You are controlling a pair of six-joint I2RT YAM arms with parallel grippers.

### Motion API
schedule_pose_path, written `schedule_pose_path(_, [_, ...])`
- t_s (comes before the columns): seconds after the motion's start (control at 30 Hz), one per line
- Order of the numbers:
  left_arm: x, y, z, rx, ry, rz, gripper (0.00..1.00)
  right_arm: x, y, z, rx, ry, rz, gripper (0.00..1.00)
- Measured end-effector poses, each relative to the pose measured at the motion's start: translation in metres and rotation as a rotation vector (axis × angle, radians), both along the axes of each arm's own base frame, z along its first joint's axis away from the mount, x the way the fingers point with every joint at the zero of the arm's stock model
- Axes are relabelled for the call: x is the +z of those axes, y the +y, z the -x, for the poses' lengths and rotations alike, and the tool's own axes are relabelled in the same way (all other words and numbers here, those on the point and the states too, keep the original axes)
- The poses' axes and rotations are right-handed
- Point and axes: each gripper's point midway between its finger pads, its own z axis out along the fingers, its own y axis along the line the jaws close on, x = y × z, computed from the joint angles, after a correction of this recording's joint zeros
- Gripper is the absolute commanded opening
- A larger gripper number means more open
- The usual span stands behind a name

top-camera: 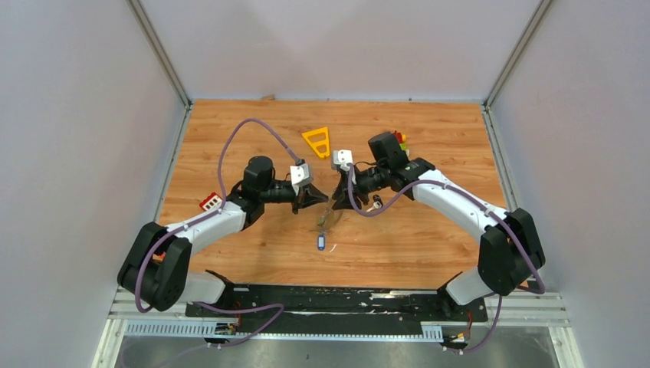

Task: Put the keys on the keyring
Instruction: Adjust the keyring.

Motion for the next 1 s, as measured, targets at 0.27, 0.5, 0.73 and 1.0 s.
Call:
schedule_pose_path(0.27, [0.013,-0.004,0.001,-0.009,-0.022,0.05,0.0,-0.016,0.004,0.0,0.003,0.024,0.035,0.29])
schedule_pose_path(0.5, [0.009,-0.002,0.005,-0.007,-0.012,0.052,0.0,-0.019,0.003,-0.004,-0.019,0.012,0.054,0.28])
schedule_pose_path(0.73, [0.011,-0.002,0.005,-0.009,-0.029,0.062,0.0,-0.019,0.003,-0.005,-0.023,0.006,0.058,0.28])
schedule_pose_path(1.0, [0.012,-0.003,0.005,-0.016,-0.041,0.067,0.0,-0.018,0.003,-0.004,-0.026,0.0,0.06,0.28])
